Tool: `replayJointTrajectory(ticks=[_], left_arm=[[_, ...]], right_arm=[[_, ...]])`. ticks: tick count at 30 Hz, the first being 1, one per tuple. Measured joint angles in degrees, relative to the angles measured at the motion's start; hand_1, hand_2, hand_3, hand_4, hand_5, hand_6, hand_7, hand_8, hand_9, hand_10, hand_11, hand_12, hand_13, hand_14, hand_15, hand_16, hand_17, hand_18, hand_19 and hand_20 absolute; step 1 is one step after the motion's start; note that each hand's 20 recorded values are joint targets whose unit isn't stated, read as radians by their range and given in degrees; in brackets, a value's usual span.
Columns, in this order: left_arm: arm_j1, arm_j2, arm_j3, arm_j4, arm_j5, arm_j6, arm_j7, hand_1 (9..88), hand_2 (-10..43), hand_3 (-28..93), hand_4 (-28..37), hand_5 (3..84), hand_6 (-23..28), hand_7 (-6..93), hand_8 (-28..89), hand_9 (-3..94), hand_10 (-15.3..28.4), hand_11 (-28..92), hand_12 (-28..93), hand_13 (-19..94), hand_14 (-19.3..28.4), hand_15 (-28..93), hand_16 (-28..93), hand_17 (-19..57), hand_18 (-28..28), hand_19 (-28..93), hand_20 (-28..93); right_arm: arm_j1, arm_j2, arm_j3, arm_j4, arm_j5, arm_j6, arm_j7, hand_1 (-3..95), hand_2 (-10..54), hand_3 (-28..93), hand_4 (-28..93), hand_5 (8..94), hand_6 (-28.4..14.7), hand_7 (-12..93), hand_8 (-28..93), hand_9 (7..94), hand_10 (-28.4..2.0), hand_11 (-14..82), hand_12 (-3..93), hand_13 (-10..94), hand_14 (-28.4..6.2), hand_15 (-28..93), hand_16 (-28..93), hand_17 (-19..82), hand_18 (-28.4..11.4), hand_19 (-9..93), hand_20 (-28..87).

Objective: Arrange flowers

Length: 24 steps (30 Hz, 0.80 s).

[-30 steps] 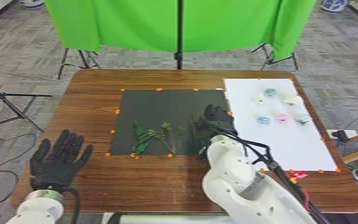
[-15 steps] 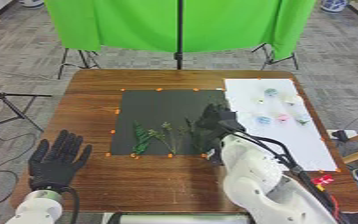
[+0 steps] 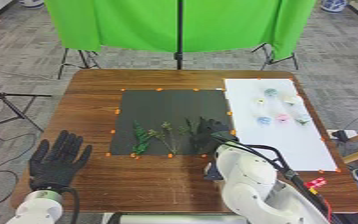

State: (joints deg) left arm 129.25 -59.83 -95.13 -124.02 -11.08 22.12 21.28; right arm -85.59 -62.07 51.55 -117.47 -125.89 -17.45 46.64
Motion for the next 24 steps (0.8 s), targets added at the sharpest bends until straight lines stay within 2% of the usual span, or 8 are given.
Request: replayJointTrajectory(ticks=[6, 18, 21, 24], left_arm=[[0.2, -0.26, -0.16, 0.0, -0.14, 0.0, 0.0, 27.8, 18.3, 74, -28.3, 46.7, 6.8, 21.8, -12, 42.8, 14.8, 33, 12, 34, 14.7, 50, -9, -4.6, 14.2, 41, 16], [0.3, -0.46, -0.31, 0.0, -0.55, -0.03, 0.01, 27.7, 18.4, 74, -28.3, 46.8, 6.7, 21.9, -12, 42.8, 14.8, 33, 12, 34, 14.7, 50, -9, -4.6, 14.2, 41, 16], [0.4, -0.48, -0.35, 0.01, -0.61, -0.03, 0.02, 27.7, 18.4, 74, -28.3, 46.7, 6.7, 21.9, -12, 42.8, 14.8, 33, 12, 34, 14.7, 49, -9, -4.6, 14.2, 41, 16], [0.4, -0.57, -0.35, 0.01, -0.62, -0.08, 0.03, 27.8, 18.4, 74, -28.3, 46.7, 6.7, 21.9, -12, 42.8, 14.8, 33, 12, 34, 14.7, 49, -9, -4.6, 14.2, 41, 16]], right_arm=[[-0.4, 0.0, 0.3, -0.2, -0.1, -0.4, 1.1, 31.9, 8.6, 71, -18, 66.1, -10.6, 9, -9, 54.0, -26.7, 13.6, 16.9, 38, -25.5, 52, 12, 20, -27.5, 71, 22], [-1.2, 0.1, 1.0, -1.7, 0.1, -0.1, 1.3, 31.6, 8.5, 72, -17, 67.1, -8.4, 13, -8, 56.0, -25.8, 14.1, 16.8, 42, -24.6, 52, 12, 21, -27.3, 72, 19], [-1.8, 0.4, 0.9, -2.2, 0.3, 4.0, 0.5, 31.7, 7.5, 73, -17, 67.1, -8.2, 14, -8, 56.6, -25.5, 14.6, 16.8, 43, -24.2, 52, 12, 22, -27.0, 72, 19], [-2.3, 1.2, 0.0, -2.3, -0.8, 13.3, -0.8, 33.3, 4.1, 74, -18, 65.8, -7.8, 16, -8, 57.3, -24.7, 15.4, 16.8, 44, -23.3, 52, 12, 24, -26.2, 74, 19]])
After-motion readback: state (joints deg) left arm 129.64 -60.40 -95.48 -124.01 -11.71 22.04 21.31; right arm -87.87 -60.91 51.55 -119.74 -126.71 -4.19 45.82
